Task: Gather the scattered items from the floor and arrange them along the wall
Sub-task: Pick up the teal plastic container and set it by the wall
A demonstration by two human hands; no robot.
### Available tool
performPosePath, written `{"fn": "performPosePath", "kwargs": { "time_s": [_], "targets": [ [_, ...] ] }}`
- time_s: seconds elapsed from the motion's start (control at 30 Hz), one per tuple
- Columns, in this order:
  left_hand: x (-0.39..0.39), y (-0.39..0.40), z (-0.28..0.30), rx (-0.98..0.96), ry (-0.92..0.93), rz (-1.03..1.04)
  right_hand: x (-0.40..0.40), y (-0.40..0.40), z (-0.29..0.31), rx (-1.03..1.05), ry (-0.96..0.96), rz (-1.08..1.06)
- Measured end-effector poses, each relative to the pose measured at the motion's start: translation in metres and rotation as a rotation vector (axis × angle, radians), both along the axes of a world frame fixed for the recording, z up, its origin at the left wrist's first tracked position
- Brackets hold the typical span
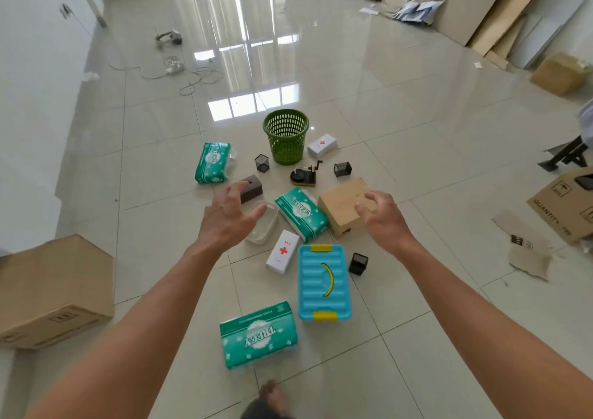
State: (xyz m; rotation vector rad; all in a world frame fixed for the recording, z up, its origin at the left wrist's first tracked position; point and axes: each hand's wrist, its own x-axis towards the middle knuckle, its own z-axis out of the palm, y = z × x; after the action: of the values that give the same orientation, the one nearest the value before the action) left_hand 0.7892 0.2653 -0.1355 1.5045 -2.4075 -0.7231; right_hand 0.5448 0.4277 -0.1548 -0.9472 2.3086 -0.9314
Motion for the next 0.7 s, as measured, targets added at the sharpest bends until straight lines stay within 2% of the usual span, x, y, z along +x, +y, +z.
{"fn": "performPosePath", "kwargs": {
  "time_s": [0.23,0.5,0.6,0.7],
  "targets": [
    [-0.056,-0.019,-0.033,0.146,-0.038,-0.038,-0.043,0.01,-0.024,0.096,-0.052,-0.073],
    [-0.098,-0.021,-0.087,0.249,0.022,0.002,-0.104,-0.008,-0.087,0.243,-0.126,0.006],
    [-0.093,-0.029,-0.116,0.272,-0.009,0.099,-0.126,-0.039,-0.133,0.333,-0.181,0.103],
    [-0.085,-0.035,-0.15,0.269,0.051,0.314,-0.15,-0.066,-0.188,0.415,-0.192,0.183]
  ]
}}
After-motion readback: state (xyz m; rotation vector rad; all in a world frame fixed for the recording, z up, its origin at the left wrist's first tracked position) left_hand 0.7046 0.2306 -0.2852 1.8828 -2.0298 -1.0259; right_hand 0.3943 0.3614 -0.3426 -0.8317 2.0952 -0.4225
